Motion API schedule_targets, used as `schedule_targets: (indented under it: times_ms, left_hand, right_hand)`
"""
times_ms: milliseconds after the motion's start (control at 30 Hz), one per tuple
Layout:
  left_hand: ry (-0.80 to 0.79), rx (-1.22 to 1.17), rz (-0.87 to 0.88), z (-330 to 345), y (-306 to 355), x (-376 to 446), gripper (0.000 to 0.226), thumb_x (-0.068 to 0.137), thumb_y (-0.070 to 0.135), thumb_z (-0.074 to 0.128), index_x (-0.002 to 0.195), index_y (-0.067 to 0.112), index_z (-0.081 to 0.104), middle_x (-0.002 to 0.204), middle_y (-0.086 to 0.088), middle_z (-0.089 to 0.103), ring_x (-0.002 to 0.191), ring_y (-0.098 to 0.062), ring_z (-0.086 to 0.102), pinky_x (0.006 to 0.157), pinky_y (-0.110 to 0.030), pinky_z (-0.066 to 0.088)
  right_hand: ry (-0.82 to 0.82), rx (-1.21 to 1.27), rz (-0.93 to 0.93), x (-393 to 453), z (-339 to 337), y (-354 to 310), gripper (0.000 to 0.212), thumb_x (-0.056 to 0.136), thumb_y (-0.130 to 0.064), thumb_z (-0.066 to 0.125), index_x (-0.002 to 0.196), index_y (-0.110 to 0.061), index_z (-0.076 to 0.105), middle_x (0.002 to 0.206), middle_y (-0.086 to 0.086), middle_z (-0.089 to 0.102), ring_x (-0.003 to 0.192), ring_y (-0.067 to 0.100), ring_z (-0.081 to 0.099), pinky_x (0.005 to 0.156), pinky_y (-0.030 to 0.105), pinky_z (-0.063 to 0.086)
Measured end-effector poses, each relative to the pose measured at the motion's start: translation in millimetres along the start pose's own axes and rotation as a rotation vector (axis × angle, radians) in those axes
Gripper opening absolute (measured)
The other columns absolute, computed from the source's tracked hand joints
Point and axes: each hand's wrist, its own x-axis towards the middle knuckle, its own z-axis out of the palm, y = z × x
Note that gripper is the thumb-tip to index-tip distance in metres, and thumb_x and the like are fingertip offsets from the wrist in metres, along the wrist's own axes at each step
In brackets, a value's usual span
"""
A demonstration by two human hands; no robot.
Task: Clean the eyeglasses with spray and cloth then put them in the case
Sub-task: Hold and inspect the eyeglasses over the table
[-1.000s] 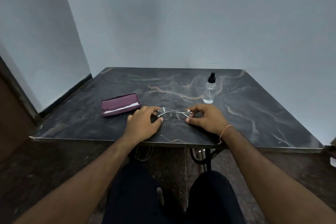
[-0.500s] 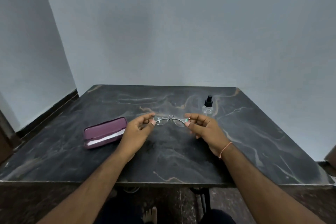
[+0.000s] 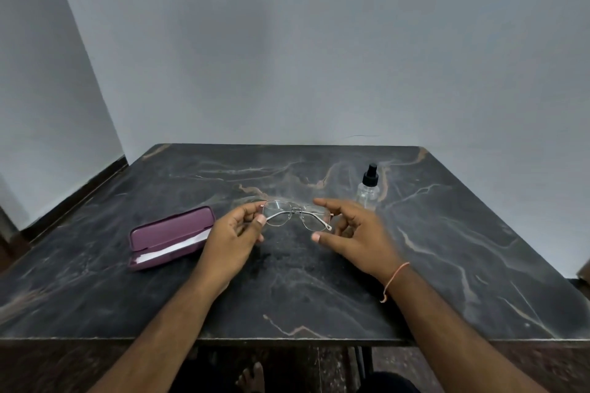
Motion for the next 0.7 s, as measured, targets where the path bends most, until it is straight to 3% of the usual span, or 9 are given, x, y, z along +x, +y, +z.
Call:
schedule_targets:
  times_ms: [167,333,433,500,600,700]
  left_hand:
    - [-0.013,-0.009,-0.005,0,2,-2,0.030,0.107,0.019,0.071,0.119,0.045,0.077,0.115,0.009,0.081,0.075,-0.004,0.071,0.076,-0.019,0.059]
    - [-0.015,-0.050,-0.014,0,9,-6,0.034,0.106,0.017,0.071,0.111,0.049,0.080,0.111,0.009,0.082,0.073,-0.003,0.070,0.075,-0.019,0.060]
    - [-0.026,-0.051,-0.018,0,12,-7,0.039,0.110,0.018,0.066,0.110,0.054,0.082,0.095,0.014,0.080,0.074,-0.004,0.070,0.074,-0.020,0.061]
    - [-0.023,-0.078,-0.023,0,13,-5,0.038,0.112,0.018,0.061,0.112,0.050,0.083,0.092,0.017,0.077,0.076,-0.006,0.070,0.075,-0.024,0.064]
    - [-0.031,-0.103,-0.051,0,16,-1,0.032,0.113,0.018,0.060,0.118,0.040,0.082,0.091,0.017,0.076,0.079,-0.009,0.070,0.079,-0.028,0.065]
    - [-0.076,-0.112,-0.078,1,19,4,0.034,0.113,0.017,0.060,0.114,0.040,0.085,0.087,0.013,0.075,0.080,-0.009,0.070,0.080,-0.029,0.066]
  right_hand:
    - [0.087,-0.164,-0.124,-4,-1,-7,0.062,0.083,-0.028,0.097,0.140,-0.034,0.073,0.079,-0.010,0.058,0.075,0.003,0.059,0.071,0.010,0.044]
    - [0.122,-0.311,-0.196,-5,0,-10,0.059,0.086,-0.040,0.092,0.141,-0.033,0.072,0.092,-0.018,0.064,0.072,0.009,0.062,0.073,0.012,0.048]
    - [0.123,-0.355,-0.225,-6,-1,-11,0.056,0.088,-0.041,0.092,0.140,-0.030,0.073,0.100,-0.027,0.063,0.076,0.012,0.065,0.075,0.018,0.054]
    - [0.125,-0.358,-0.238,-7,-1,-12,0.055,0.088,-0.044,0.090,0.139,-0.029,0.074,0.107,-0.030,0.064,0.083,0.009,0.066,0.076,0.012,0.051]
    - [0.144,-0.332,-0.236,-8,-2,-12,0.054,0.088,-0.044,0.090,0.137,-0.025,0.076,0.120,-0.021,0.071,0.091,0.004,0.067,0.074,0.005,0.047]
    - [0.155,-0.316,-0.250,-8,-1,-12,0.053,0.087,-0.040,0.093,0.135,-0.020,0.078,0.122,-0.017,0.072,0.094,0.000,0.067,0.075,0.003,0.046]
